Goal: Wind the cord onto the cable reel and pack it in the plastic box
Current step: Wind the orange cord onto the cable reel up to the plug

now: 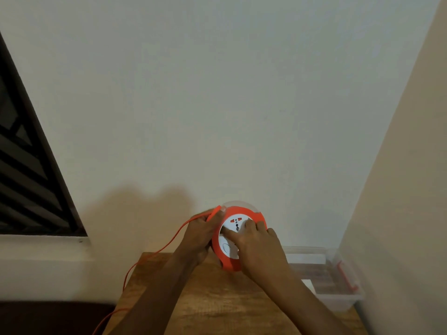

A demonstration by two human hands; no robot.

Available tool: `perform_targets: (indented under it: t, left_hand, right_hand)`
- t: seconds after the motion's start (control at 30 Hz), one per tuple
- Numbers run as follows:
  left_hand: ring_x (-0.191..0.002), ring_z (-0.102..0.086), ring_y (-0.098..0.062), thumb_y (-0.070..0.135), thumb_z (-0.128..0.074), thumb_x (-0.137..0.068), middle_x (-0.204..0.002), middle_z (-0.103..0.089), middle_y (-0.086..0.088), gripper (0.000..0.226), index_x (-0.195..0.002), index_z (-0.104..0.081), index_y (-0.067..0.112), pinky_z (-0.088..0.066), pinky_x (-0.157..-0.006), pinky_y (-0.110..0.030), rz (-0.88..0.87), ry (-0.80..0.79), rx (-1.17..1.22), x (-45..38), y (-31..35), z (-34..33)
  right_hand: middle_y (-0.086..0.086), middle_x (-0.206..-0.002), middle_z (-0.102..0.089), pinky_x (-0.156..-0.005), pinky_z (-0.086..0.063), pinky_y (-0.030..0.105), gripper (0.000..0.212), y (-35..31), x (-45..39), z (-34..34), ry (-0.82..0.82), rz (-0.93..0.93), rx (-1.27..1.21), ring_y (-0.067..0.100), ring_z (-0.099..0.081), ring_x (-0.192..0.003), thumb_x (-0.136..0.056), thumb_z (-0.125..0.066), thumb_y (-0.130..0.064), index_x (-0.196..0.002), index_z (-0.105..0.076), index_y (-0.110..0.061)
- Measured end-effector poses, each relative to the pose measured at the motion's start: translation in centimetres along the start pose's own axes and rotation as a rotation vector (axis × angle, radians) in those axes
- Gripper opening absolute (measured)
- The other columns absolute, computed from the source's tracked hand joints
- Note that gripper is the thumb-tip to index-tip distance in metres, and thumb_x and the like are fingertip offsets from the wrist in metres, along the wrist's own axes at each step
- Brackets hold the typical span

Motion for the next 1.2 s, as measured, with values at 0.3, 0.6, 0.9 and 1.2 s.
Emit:
perform_targets:
  t: [0.3,0.6,0.9,1.2]
  left_hand:
    - [-0.085,-0.081,-0.031,0.053,-0.07,-0.079,-0.1,-0.083,-0.008,0.049,-0.112,-0.073,0.017,-0.065,-0.065,-0.034,-0.032,0.004,0.039,-0.1,0.7,0.7]
    - [-0.086,-0.081,-0.029,0.04,-0.066,-0.094,-0.098,-0.083,-0.008,0.031,-0.106,-0.079,0.015,-0.067,-0.07,-0.039,-0.185,0.162,0.07,0.1,0.2,-0.7]
    - [-0.085,-0.081,-0.03,0.038,-0.063,-0.096,-0.097,-0.084,-0.007,0.031,-0.11,-0.076,0.013,-0.066,-0.065,-0.033,-0.144,0.157,0.076,-0.4,0.3,0.0]
    - [-0.09,-0.08,-0.037,0.045,-0.066,-0.087,-0.105,-0.082,-0.015,0.046,-0.115,-0.075,0.009,-0.066,-0.07,-0.04,-0.077,0.058,0.094,-0.1,-0.6,0.7]
  right_hand:
    - [0.019,-0.136,-0.053,-0.102,-0.04,0.053,0.077,0.0,-0.8,1.0,0.084,0.24,0.178,0.041,-0.05,-0.122,-0.082,-0.069,-0.046,-0.147,-0.03,-0.035]
    - [0.0,-0.099,-0.075,-0.078,-0.054,0.034,0.071,3.4,-0.9,0.9,0.311,-0.267,-0.385,0.017,-0.07,-0.084,-0.086,-0.033,-0.074,-0.133,-0.053,-0.025]
    - [-0.005,-0.12,-0.067,-0.073,-0.05,0.015,0.064,3.5,-0.2,-2.2,0.201,-0.417,-0.843,0.008,-0.064,-0.094,-0.084,-0.065,-0.05,-0.139,-0.045,-0.024]
    - [0.009,-0.13,-0.062,-0.077,-0.059,0.04,0.04,0.1,0.8,1.6,0.243,0.199,-0.126,0.028,-0.065,-0.105,-0.063,-0.088,-0.026,-0.1,-0.075,-0.023]
Point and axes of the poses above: each hand's wrist, its own x-axis away from the middle knuckle, its own z-axis out of the back of the hand, y = z × x, the point moved 7 cm from there along -x, towards the middle knuckle
